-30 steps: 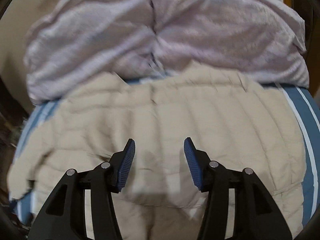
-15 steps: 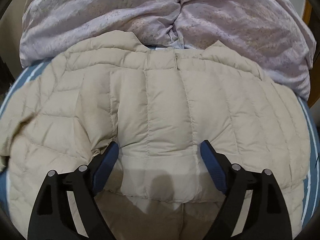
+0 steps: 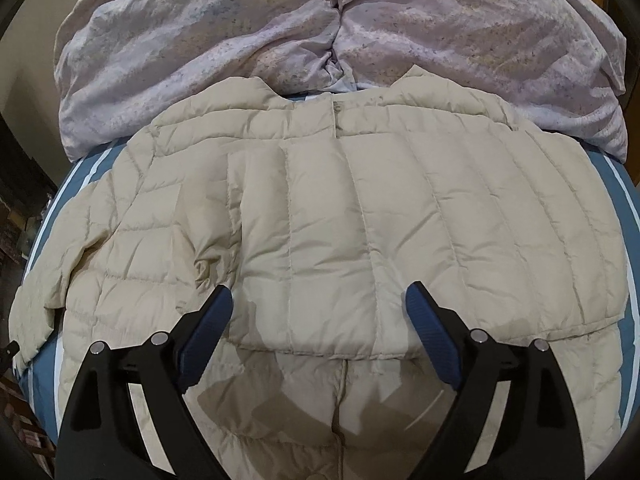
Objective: Fold large clothes
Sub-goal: 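Move the left tool to the other sleeve and grasp its cuff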
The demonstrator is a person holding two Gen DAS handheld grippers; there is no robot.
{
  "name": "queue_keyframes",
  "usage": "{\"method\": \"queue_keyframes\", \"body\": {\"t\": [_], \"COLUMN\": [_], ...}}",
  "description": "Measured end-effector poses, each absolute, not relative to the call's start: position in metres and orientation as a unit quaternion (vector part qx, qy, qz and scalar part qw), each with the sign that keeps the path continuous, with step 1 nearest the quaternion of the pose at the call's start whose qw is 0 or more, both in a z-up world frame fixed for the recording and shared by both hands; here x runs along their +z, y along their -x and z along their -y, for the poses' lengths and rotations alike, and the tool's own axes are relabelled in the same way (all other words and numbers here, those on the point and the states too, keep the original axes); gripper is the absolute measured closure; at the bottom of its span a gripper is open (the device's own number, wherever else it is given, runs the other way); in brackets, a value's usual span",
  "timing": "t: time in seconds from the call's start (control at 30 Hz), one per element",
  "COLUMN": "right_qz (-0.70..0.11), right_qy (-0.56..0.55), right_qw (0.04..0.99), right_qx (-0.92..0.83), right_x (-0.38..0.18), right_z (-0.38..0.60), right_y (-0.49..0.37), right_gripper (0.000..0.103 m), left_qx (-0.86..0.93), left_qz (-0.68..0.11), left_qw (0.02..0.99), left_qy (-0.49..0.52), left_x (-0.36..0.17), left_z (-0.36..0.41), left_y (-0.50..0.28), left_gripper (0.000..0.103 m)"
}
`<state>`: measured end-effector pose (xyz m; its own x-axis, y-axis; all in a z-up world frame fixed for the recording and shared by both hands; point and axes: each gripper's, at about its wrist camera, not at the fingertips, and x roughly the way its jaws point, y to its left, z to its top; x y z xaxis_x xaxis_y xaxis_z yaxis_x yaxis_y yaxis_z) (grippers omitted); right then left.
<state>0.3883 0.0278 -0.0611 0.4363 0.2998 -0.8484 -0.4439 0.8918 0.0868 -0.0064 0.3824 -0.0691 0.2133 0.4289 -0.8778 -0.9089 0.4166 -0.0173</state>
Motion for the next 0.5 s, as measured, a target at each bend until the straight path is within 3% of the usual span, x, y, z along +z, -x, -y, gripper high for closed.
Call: {"method": "queue_keyframes", "body": {"t": [0.13,0.27,0.43,0.5], "right_qz": [-0.482,-0.483,-0.482,-0.481], "right_qy": [0.076,0.071,0.066,0.067], "right_qw": [0.845,0.845,0.846,0.847], "right_qx": [0.221,0.217,0.216,0.217], "right_x": [-0.062,-0.062,-0.062,-0.062], "right_z": [-0.023,-0.016,-0.008,-0.007], "right_y": [-0.388,-0.390,-0.391,-0.390], "right_gripper": [0.013,0.013,0.013,0.013], "left_qx": [0.454,0.467,0.479,0.476], "left_qz": [-0.415,-0.400,-0.384,-0.381], "left_qw": [0.726,0.724,0.722,0.722], "left_qy": [0.307,0.313,0.319,0.326], "left_x": [-0.075,-0.077,-0.076,-0.075], "left_z": [-0.385,-0.385,-0.385,-0.385], "left_y": [0.008,0.007,0.006,0.005], "left_gripper": [0.036,0.042,0.067,0.083]}}
